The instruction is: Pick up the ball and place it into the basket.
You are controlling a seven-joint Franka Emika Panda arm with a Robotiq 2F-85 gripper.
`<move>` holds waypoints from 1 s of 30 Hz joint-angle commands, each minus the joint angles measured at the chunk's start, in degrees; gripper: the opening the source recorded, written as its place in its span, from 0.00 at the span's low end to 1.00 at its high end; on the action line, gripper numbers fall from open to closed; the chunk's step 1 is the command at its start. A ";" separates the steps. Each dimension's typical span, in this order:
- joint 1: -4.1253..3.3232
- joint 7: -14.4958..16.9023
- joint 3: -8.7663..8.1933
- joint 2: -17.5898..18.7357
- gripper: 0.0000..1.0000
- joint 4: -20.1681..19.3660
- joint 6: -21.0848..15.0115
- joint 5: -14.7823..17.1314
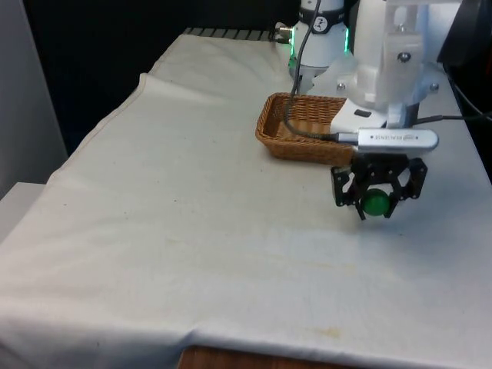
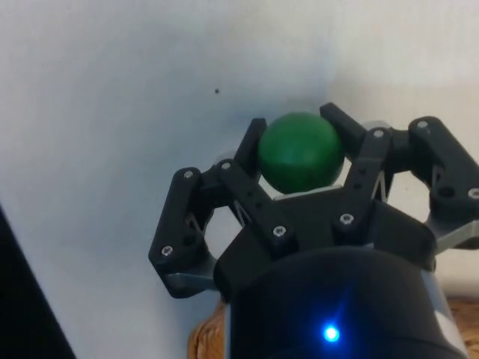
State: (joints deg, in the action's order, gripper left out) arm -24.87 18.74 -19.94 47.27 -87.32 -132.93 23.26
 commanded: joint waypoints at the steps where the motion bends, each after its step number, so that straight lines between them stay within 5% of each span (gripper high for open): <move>1: -0.34 -0.34 -0.34 -0.86 0.00 -0.40 0.52 -0.29; 14: -0.06 0.00 -0.74 -4.70 0.00 -0.74 3.90 -0.29; 16: -0.52 -0.34 -1.20 -6.93 0.00 -2.46 4.30 -0.57; 23: -0.17 -0.17 -0.97 -10.60 0.00 -5.10 4.93 -0.52; 30: -0.63 -1.49 -1.38 -14.21 0.00 -7.62 5.90 -1.55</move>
State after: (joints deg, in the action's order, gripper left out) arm -25.04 17.82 -20.91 33.23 -94.65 -126.97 22.17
